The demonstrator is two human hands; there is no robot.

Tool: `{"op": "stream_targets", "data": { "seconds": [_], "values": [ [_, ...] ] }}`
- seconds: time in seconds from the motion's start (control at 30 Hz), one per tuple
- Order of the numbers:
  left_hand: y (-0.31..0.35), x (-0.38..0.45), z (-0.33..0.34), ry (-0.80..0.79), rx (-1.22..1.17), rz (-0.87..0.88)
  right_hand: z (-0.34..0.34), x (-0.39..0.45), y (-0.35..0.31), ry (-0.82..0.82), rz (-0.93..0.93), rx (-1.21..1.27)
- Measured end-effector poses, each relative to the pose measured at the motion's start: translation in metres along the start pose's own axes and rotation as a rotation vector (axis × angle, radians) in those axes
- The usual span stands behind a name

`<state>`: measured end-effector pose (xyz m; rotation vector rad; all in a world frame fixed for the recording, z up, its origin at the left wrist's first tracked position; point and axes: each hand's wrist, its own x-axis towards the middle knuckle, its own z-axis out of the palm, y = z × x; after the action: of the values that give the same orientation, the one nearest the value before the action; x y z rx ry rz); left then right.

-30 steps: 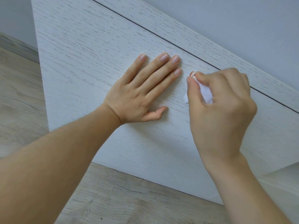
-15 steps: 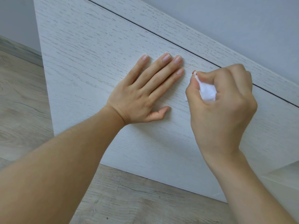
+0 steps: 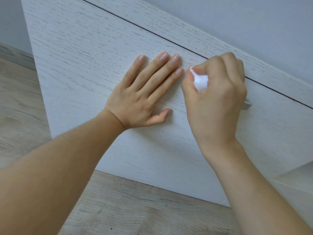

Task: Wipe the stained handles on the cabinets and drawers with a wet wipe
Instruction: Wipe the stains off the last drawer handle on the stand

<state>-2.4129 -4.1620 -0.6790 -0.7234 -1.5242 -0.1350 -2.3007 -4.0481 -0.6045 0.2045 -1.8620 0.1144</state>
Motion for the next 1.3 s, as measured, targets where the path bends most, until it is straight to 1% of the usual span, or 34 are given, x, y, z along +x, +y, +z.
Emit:
{"op": "stream_targets", "data": {
  "seconds": [0.2, 0.33, 0.43, 0.53, 0.67, 0.8, 0.9, 1.0, 1.2, 1.3],
  "values": [
    [0.001, 0.001, -0.003, 0.01, -0.061, -0.033, -0.013, -0.014, 0.01, 0.147, -0.003, 0.083],
    [0.017, 0.003, -0.003, 0.028, -0.122, -0.145, -0.026, -0.023, 0.025, 0.162, 0.037, 0.136],
    [0.025, 0.003, -0.001, 0.024, -0.119, -0.194, -0.026, -0.024, 0.025, 0.149, 0.017, 0.163],
    [0.025, 0.003, 0.0, 0.024, -0.102, -0.18, -0.014, -0.018, 0.018, 0.131, -0.024, 0.204],
    [0.021, 0.001, 0.0, 0.018, -0.084, -0.156, -0.005, -0.018, 0.021, 0.147, -0.111, 0.157],
    [0.022, 0.001, 0.0, 0.002, -0.069, -0.141, -0.017, -0.026, 0.037, 0.178, -0.095, 0.156],
    [0.026, 0.002, 0.001, 0.01, -0.048, -0.17, -0.011, -0.022, 0.033, 0.172, -0.124, 0.184],
    [0.022, 0.0, -0.001, 0.001, -0.051, -0.139, -0.015, -0.022, 0.04, 0.159, -0.146, 0.153],
    [0.021, 0.001, -0.003, -0.029, -0.051, -0.12, -0.029, -0.03, 0.059, 0.167, -0.117, 0.077],
    [0.019, 0.001, -0.005, -0.038, -0.047, -0.121, -0.034, -0.033, 0.064, 0.174, -0.092, 0.077]
  ]
}}
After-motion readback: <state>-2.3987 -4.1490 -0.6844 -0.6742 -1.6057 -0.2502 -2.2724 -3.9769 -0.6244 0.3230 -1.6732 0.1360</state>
